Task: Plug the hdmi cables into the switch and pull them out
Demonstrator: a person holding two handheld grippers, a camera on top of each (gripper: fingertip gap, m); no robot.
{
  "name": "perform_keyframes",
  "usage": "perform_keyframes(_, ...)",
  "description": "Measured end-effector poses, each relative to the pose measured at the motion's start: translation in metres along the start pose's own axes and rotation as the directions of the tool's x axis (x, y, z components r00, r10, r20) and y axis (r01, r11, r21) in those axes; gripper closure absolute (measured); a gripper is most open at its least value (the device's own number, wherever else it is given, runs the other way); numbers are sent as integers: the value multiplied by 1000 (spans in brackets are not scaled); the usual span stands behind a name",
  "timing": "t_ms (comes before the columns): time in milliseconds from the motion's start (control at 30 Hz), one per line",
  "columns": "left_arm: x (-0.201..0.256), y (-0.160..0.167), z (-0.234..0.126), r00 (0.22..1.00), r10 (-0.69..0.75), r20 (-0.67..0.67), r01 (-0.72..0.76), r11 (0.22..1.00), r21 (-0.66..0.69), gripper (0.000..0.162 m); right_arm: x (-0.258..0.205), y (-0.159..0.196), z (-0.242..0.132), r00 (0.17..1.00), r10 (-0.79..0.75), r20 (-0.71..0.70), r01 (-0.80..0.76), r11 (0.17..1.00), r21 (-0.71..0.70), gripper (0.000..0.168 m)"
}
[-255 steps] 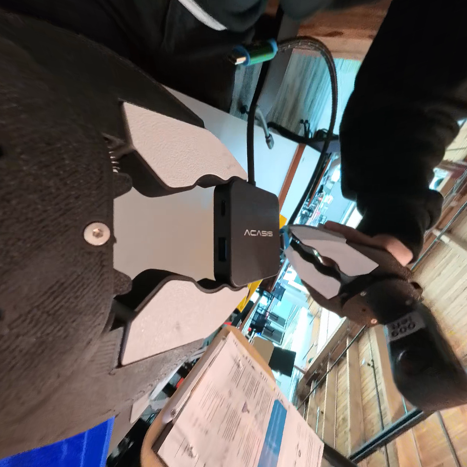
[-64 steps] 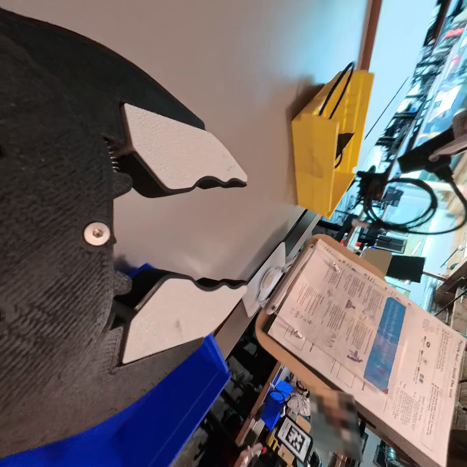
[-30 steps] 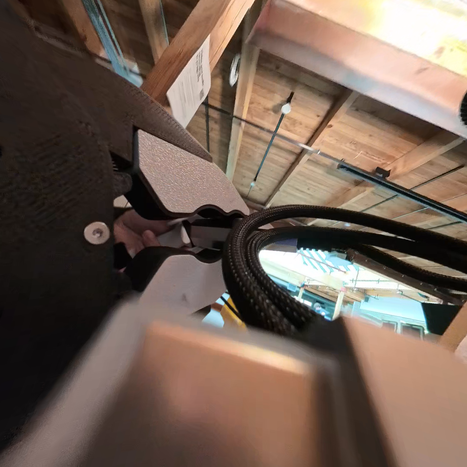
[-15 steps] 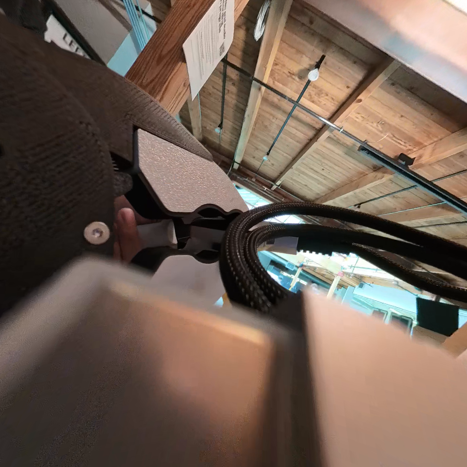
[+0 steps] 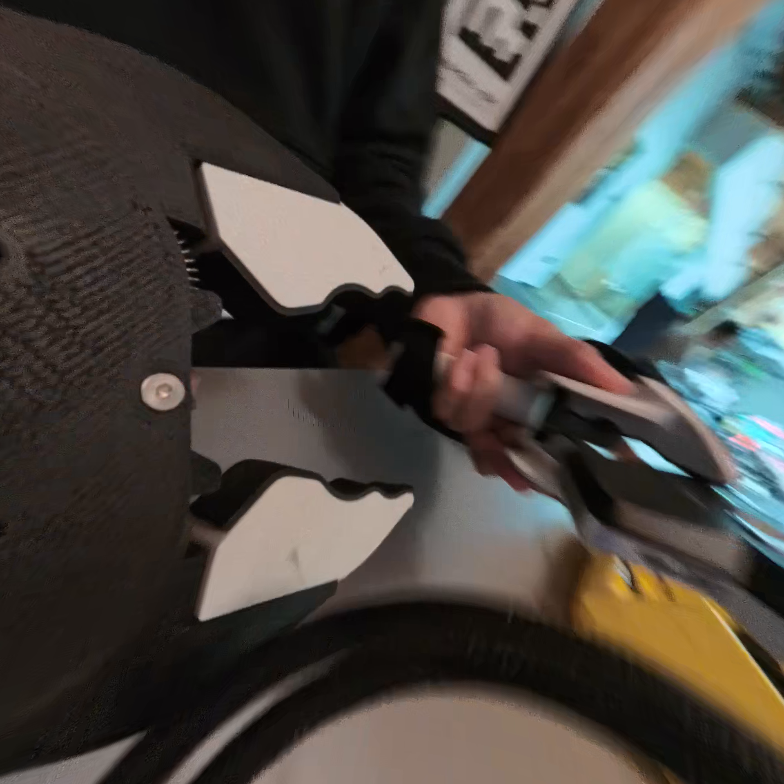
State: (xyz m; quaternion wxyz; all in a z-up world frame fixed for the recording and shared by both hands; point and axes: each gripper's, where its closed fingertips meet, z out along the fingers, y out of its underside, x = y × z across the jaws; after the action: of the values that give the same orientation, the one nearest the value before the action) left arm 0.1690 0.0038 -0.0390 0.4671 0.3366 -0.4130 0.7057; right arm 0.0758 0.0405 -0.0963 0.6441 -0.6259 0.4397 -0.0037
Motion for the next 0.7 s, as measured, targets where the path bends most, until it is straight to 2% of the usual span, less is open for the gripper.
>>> perform_keyframes(100, 0, -9, -7, 999, 20, 40, -20, 1000, -7, 141, -29, 35, -14, 980, -142, 140, 173, 954, -245, 95)
perform_keyframes(167, -1, -12, -11, 998, 29, 62, -28, 999, -24, 141, -39, 51, -32, 910, -367, 193, 413, 844, -342, 95)
perform_keyframes(233, -4, -10, -13, 997, 18, 79, -12, 997, -71, 141, -30, 36, -48, 719, -689, 93, 674, 658, -336, 96)
perform_keyframes(267, -5, -9, -14, 997, 4, 82, 4, 996, -88, 141, -28, 13, -57, 588, -809, -27, 768, 568, -296, 99)
perform_keyframes(300, -6, -7, -14, 997, -9, 82, 18, 993, -114, 141, -30, -16, -68, 473, -864, -171, 831, 502, -239, 103)
perform_keyframes(333, -6, -3, -14, 997, -12, 82, 24, 989, -144, 141, -36, -43, -82, 421, -851, -313, 858, 486, -166, 109)
perform_keyframes(367, -6, 1, -14, 997, -13, 79, 27, 984, -177, 141, -40, -63, -97, 427, -805, -411, 859, 504, -94, 111)
perform_keyframes(433, -4, 14, -11, 997, -31, 65, 47, 962, -267, 141, -36, -80, -119, 439, -740, -509, 852, 523, -25, 104)
perform_keyframes(467, -3, 21, -9, 998, -41, 56, 57, 947, -316, 141, -29, -83, -127, 398, -734, -550, 865, 500, -42, 104)
perform_keyframes(500, -2, 29, -7, 998, -50, 45, 63, 927, -369, 141, -22, -80, -131, 354, -748, -561, 875, 476, -84, 104)
perform_keyframes(567, -1, 40, -5, 997, -63, 40, 75, 890, -450, 141, -9, -69, -128, 324, -784, -529, 867, 470, -165, 100)
perform_keyframes(633, -1, 51, -4, 996, -77, 45, 89, 855, -511, 141, -2, -70, -123, 279, -787, -550, 880, 438, -181, 101)
perform_keyframes(700, 1, 61, -3, 993, -110, 41, 115, 827, -550, 141, -3, -65, -110, 319, -802, -506, 886, 441, -140, 112)
